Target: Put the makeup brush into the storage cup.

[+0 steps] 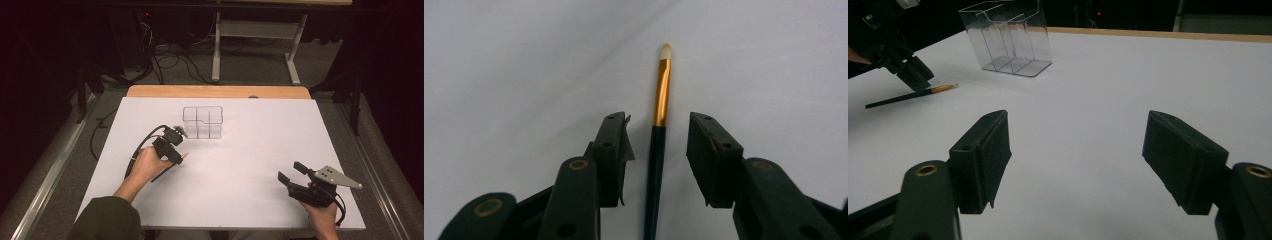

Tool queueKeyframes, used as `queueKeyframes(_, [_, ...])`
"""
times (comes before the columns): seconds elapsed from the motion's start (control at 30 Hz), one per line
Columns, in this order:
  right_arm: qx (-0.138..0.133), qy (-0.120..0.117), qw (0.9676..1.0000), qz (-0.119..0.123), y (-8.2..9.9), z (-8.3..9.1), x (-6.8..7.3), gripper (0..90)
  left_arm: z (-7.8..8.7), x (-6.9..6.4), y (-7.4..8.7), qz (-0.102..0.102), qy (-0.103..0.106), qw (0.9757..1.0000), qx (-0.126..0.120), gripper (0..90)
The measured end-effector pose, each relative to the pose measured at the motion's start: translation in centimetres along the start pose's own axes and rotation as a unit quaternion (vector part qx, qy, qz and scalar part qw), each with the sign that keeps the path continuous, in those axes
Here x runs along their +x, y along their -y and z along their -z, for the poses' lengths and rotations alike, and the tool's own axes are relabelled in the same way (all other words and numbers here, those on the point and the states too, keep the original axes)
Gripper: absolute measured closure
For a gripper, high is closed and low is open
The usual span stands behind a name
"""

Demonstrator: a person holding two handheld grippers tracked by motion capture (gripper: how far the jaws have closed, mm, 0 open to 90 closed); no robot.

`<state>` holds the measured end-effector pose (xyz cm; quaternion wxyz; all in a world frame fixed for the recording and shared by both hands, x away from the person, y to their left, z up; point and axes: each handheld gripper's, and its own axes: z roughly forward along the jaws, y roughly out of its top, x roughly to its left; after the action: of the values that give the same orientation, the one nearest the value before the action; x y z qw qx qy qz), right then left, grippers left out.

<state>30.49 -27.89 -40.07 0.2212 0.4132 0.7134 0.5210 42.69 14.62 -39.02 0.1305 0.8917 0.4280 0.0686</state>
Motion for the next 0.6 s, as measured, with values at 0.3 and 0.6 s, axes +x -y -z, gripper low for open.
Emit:
queueKeyframes(0.3, [0.001,0.001,1.0000,0.001,0.02,-0.03,0.04,29.1,-0.24,-0.10,0.00,-0.002,0.001,1.0000,-0.005,67.9])
queueKeyframes(0.6, [0.001,0.001,1.0000,0.001,0.02,-0.03,0.03,29.1,-0.57,0.15,0.07,0.002,0.006,1.0000,0.001,70.2])
